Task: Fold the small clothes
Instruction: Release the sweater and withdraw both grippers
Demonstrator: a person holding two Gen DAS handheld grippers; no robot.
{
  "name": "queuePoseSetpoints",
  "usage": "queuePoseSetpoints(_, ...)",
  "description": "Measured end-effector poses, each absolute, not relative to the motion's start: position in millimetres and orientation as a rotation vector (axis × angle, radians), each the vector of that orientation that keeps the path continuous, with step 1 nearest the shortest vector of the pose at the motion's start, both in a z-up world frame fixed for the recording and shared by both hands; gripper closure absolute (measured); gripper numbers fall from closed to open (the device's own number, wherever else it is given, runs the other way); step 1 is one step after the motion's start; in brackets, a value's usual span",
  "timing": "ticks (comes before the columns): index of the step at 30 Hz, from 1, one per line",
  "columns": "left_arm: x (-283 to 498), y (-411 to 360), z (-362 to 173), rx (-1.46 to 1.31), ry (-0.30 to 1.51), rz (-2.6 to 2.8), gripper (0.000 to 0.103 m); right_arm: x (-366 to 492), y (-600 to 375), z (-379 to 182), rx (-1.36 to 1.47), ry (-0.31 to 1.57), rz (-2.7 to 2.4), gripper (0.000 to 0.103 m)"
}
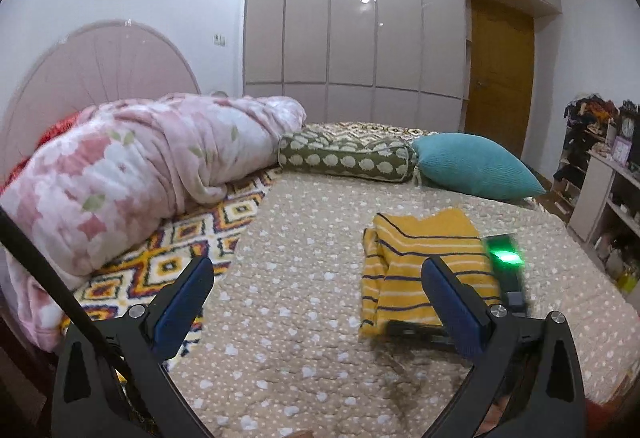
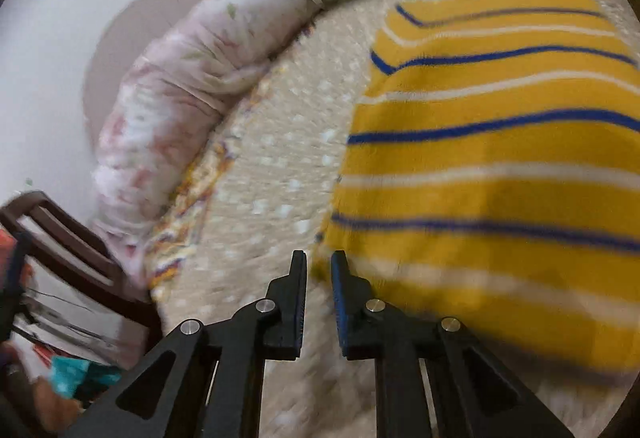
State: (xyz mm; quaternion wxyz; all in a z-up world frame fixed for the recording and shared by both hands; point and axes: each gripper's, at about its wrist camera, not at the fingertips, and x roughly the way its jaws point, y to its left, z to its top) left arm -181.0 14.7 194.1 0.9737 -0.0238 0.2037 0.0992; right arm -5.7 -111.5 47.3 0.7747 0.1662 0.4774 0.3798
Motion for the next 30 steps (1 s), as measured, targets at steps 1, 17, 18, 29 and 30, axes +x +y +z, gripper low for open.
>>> queuePoseSetpoints(1,-184,12,194,-0.042,0.401,0.202,0.000,-16,-123,55,0.354,1.001,0.807,0.080)
queuePoseSetpoints(17,-195,-42,150,-0.030,0.594,0.044,0.000,-21,-210,54,0.218,0.974,0.402,0.070)
queuePoseSetpoints(18,-195,-44,149,-0.024,0.597,0.045,0.000,-29,-212,56,0.201,0.961,0.402,0.070)
queuePoseSetpoints(29,-195,-63,127,0.024,0.682,0.076,0.000,-110,-255,84,0.054,0.870,0.134,0.040)
queuePoseSetpoints(30,-196,-63,126,0.024,0.684,0.076,0.000,-114,-258,84,0.046,0.871,0.115,0.038)
